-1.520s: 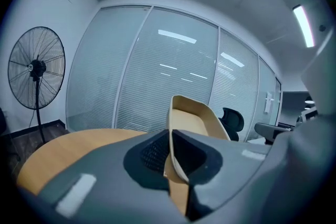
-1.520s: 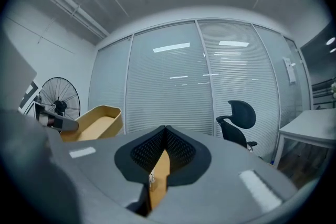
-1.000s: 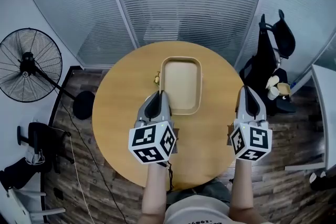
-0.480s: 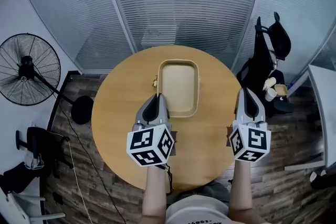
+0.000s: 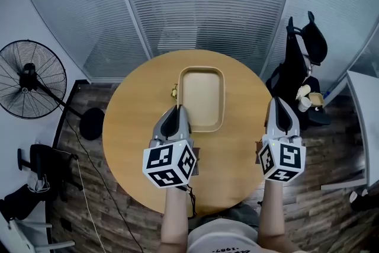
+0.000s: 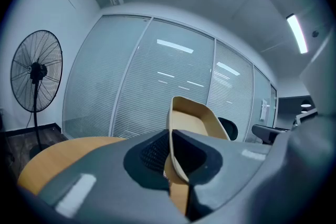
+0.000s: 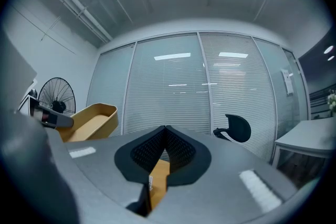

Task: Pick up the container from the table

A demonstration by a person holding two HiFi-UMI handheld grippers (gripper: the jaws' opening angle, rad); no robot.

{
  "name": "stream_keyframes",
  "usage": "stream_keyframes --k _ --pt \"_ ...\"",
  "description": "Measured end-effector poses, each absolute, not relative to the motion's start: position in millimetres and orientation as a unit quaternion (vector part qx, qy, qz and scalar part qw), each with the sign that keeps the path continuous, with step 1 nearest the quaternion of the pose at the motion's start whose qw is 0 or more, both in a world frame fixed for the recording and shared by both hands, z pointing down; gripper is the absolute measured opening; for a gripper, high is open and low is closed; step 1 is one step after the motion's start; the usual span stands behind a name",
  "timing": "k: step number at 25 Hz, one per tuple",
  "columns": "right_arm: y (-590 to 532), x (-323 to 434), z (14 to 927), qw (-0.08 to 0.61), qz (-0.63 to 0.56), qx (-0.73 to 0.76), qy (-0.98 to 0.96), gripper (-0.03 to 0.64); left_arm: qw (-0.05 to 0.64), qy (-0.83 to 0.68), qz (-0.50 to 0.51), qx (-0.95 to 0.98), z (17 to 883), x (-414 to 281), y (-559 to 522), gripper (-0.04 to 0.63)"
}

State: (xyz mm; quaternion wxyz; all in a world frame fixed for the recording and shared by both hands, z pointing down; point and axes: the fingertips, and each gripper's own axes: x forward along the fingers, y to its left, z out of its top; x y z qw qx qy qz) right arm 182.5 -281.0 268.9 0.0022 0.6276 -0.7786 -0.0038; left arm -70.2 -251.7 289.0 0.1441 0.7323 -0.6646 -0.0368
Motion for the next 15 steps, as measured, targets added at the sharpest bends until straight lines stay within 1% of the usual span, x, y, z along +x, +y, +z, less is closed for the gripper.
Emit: stream_keyframes --k 15 --pt "-277.3 180.0 271.8 0.009 -0.004 0.625 -0.780 0.023 0.139 -0.662 -0.031 0.735 286.9 -66.4 -248.4 0.018"
